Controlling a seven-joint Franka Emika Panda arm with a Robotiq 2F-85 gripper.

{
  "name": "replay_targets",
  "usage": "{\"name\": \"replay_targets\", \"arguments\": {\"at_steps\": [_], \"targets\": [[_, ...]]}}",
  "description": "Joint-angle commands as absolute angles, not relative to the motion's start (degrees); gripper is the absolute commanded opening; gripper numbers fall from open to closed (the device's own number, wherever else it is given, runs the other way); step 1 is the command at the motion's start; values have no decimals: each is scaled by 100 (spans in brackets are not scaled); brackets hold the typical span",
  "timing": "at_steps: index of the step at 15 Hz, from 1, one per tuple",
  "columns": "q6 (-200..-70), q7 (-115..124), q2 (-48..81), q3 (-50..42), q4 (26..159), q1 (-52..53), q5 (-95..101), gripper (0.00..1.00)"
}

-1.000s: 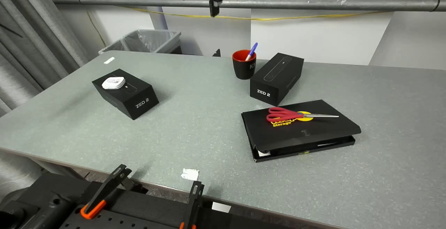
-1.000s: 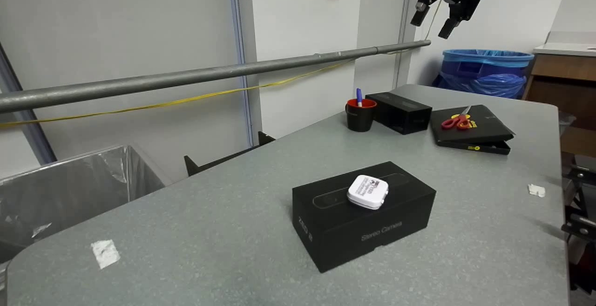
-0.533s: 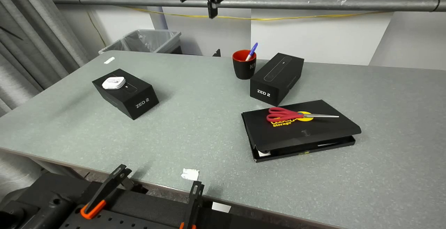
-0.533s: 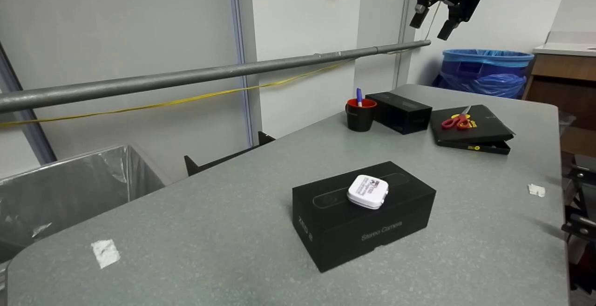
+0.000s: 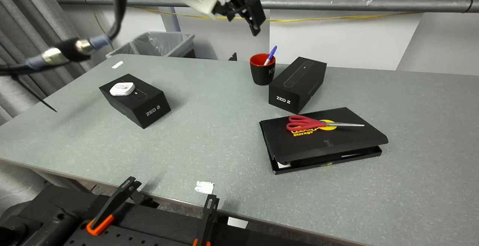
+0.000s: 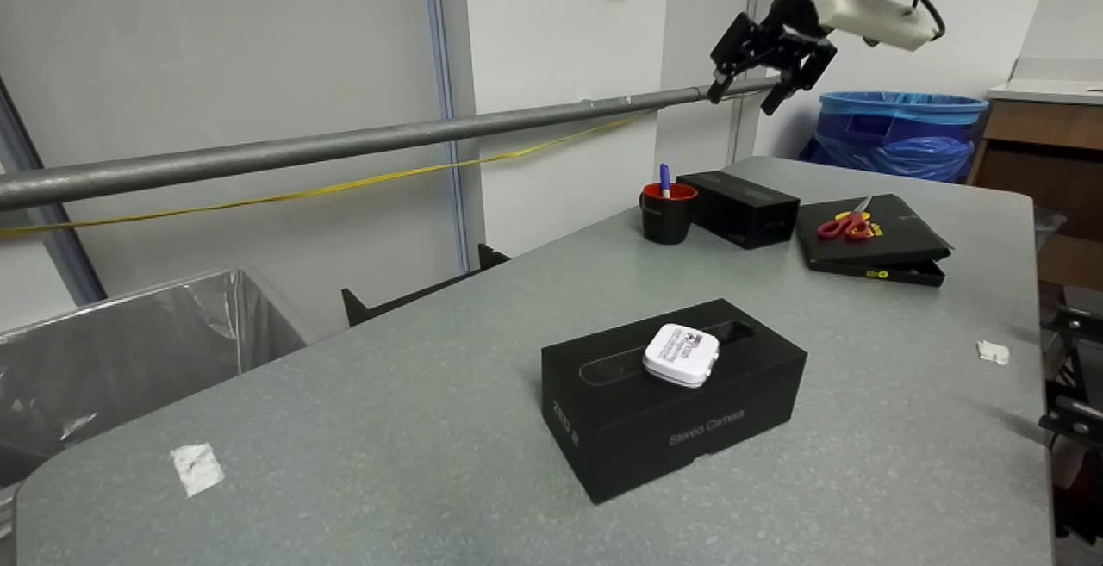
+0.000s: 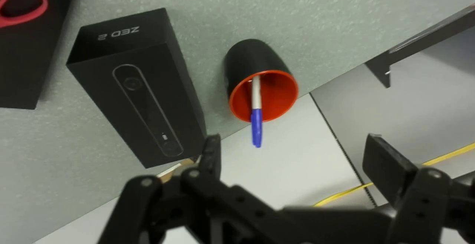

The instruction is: Take the blue pen out of the red and black mug

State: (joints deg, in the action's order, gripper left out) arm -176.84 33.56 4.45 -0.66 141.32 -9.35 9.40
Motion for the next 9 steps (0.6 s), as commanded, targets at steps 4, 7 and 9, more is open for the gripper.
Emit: {"name": "replay_targets", "arguments": {"at_steps": [4,7,9], "targets": [[-17744,4819,1481,-1731,13045,-220,2311,100],[-17662,5285,1924,-2276,12499,341,2402,100],[-17652,5352,1997,-2301,12428,427,2402,100]]}}
